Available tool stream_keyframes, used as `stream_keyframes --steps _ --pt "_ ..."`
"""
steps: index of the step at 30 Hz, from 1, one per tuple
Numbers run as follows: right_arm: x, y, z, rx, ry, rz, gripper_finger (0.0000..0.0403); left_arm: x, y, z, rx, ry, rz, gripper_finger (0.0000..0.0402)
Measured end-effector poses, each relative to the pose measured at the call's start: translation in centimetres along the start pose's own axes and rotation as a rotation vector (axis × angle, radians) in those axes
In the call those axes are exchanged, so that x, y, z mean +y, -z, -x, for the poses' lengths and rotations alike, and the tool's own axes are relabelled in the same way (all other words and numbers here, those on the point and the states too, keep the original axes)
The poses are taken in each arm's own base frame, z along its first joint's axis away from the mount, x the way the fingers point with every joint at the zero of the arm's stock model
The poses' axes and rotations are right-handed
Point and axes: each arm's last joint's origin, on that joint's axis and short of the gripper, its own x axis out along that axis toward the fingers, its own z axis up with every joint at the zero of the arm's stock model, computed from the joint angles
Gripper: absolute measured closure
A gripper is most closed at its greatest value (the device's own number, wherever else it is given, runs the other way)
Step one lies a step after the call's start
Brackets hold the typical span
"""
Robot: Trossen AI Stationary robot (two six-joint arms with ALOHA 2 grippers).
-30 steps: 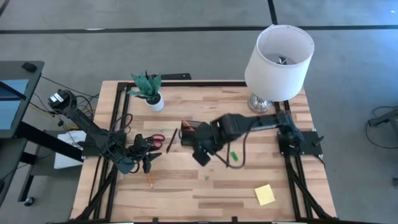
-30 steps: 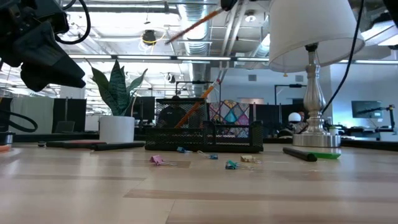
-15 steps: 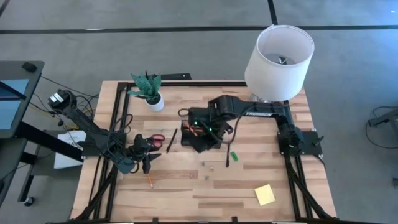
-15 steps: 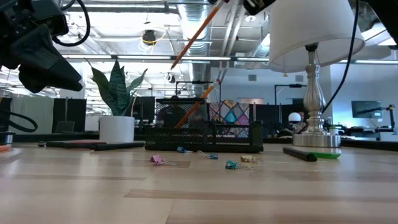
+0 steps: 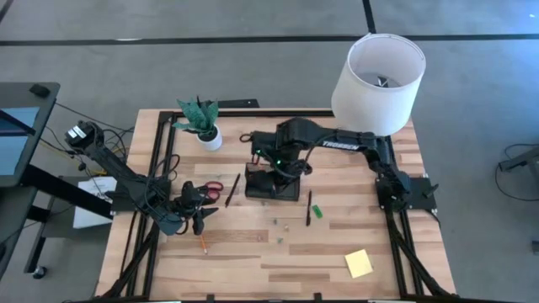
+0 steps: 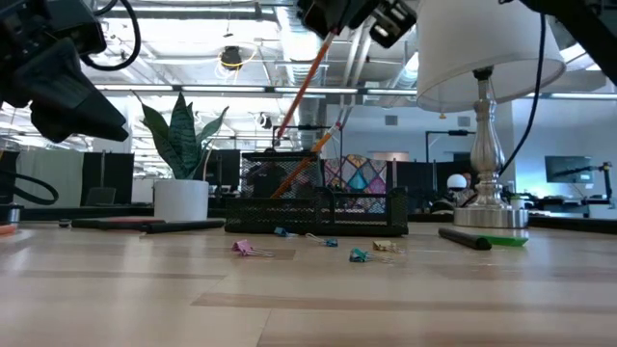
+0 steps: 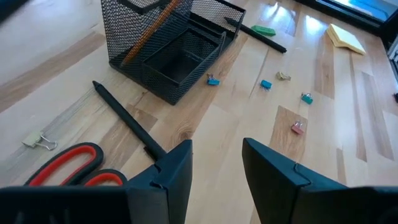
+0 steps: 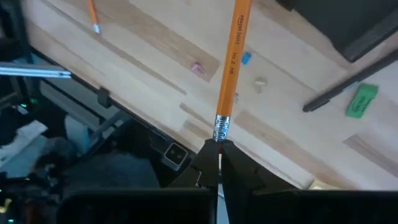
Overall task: Pick and place office supplies into organizer
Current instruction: Put the bottom orange pencil into the black desk organizer
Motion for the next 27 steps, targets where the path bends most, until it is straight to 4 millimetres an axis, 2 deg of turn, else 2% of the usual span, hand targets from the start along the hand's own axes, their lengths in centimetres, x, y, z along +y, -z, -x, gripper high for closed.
stream_keyframes --steps 4,6,9,15,27 --pt "0.4 -0.4 -2.0 0.059 0.017 0.046 0.0403 0.0 0.0 0.0 0.001 -0.001 -0.025 0.0265" --pt "0.6 -0.2 -2.3 0.068 0.019 0.055 0.0403 0.0 0.0 0.0 0.002 -0.002 -0.028 0.0265" --pt "0.6 -0.1 -2.2 0.065 0.017 0.059 0.0403 0.0 0.0 0.0 0.001 -0.002 -0.029 0.0265" --pt "-0.2 -1.5 -1.3 0.035 0.013 0.04 0.0403 0.0 0.0 0.0 0.001 -0.001 -0.027 0.0265" --pt "-1.2 -3.0 0.1 0.153 -0.121 -0.005 0.0403 0.0 0.0 0.0 -0.001 -0.003 -0.027 0.0265"
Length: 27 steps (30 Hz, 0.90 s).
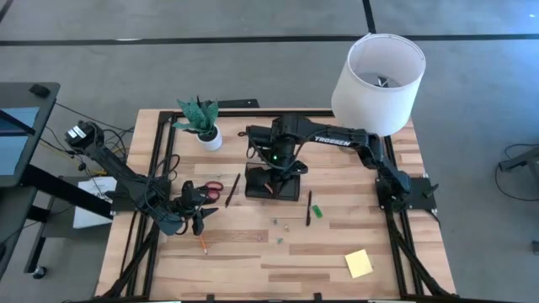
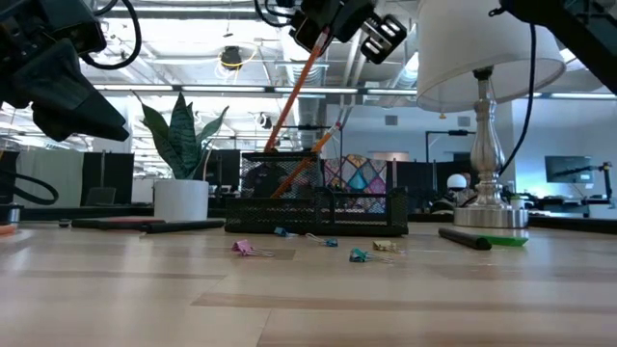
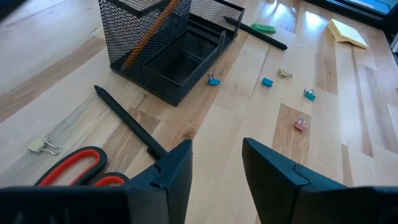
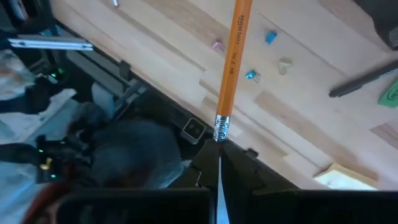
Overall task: Pick and place office supplies into organizer
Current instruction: Put the bottom orange pencil into the black desk organizer
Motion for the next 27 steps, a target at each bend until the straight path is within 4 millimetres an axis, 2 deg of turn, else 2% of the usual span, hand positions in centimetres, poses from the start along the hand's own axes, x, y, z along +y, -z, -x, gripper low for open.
stream_keyframes --steps 10,19,27 --pt "-1.1 -1.4 1.5 0.008 -0.052 -0.043 0.0403 0.0 0.0 0.0 0.0 0.0 0.001 0.0265" --pt "-2.5 -2.6 -1.0 0.074 0.005 -0.061 0.0403 0.0 0.0 0.0 0.001 0.0 0.001 0.0265" --pt "-2.4 -1.6 -0.5 0.111 -0.029 -0.026 0.0402 0.0 0.0 0.0 -0.005 -0.004 0.001 0.0265"
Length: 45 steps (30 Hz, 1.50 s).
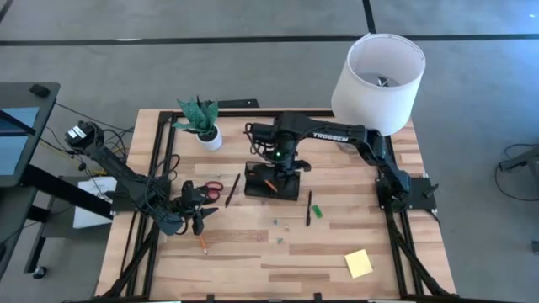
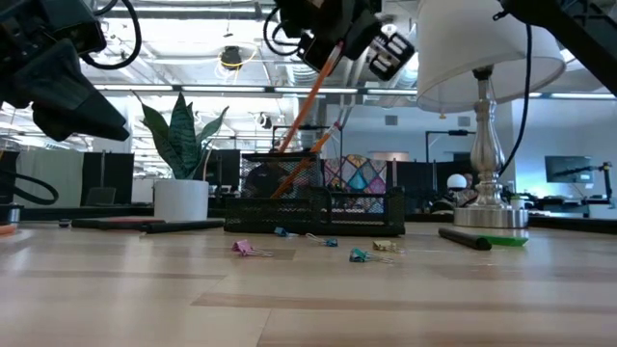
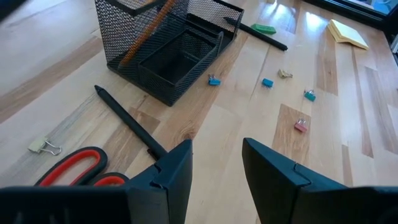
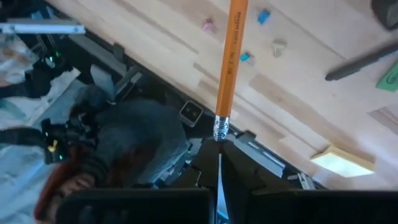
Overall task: Pick and place office supplies into organizer
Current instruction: Put the bottom orange pencil into the black desk organizer
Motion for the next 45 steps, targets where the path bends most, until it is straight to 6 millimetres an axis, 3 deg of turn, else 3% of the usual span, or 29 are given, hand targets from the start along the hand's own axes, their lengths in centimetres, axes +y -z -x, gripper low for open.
stream_keyframes --steps 6,18,31,38,42,45 --pt "-0.3 -0.5 0.5 0.019 -0.04 0.012 0.0393 0.0 0.0 0.0 -0.001 -0.001 0.0 0.0265" --pt "-1.0 -1.4 1.6 0.013 -0.072 0.015 0.0304 0.0 0.0 0.0 -0.008 -0.006 0.001 0.0265" --pt "-1.2 -1.8 2.1 -0.023 -0.074 0.08 0.0306 0.0 -0.1 0.0 -0.017 -0.009 0.004 0.0265" --pt "-0.1 1.6 2.1 -0.106 0.038 0.259 0.0325 0.0 -0.1 0.0 -0.017 -0.009 0.004 0.0265" --pt "1.0 6.0 2.6 -0.246 0.159 0.382 0.0372 0.0 -0.1 0.0 -0.017 -0.009 0.004 0.0265" --pt "1.9 10.0 1.8 -0.424 0.323 0.452 0.0397 0.0 -0.1 0.0 -0.017 -0.009 0.004 0.0265"
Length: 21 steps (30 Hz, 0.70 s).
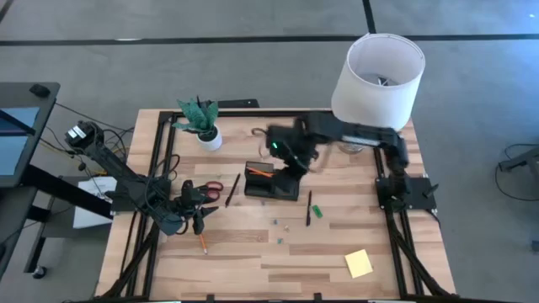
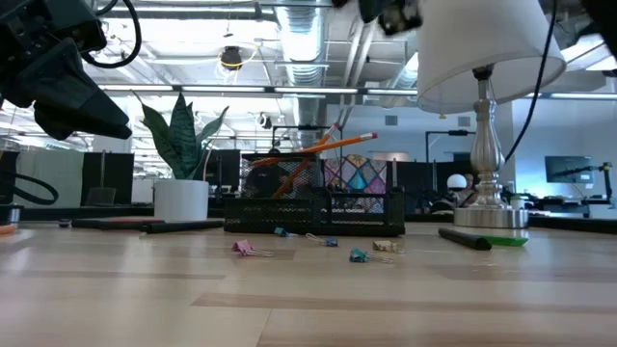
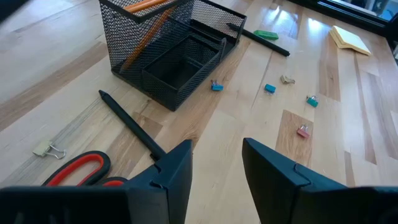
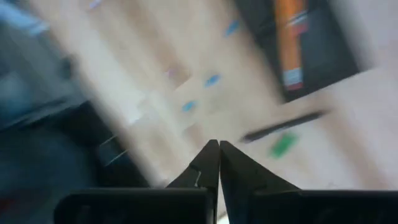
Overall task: Pick and place office supplies into organizer
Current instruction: Put the bottom orange pencil into the black desk organizer
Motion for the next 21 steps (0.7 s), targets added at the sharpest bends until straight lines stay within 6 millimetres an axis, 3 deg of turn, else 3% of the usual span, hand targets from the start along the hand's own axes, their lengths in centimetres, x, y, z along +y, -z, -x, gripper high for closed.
stream_keyframes --steps 4,10,16,21 --pt "3.6 4.7 0.0 -0.199 0.233 0.038 0.0397 0.0 0.0 0.0 0.0 0.0 0.005 0.0265" --pt "8.5 10.8 -4.3 -0.294 0.265 0.026 0.04 -0.2 -0.1 0.0 -0.01 0.014 0.024 0.0265" --pt "10.9 15.0 -12.7 -0.547 0.189 -0.009 0.0402 -0.4 -0.3 0.0 -0.019 0.03 0.043 0.0265" --pt "8.9 17.5 -21.2 -0.816 0.109 -0.155 0.0402 -0.4 -0.2 0.0 -0.003 0.041 0.052 0.0265"
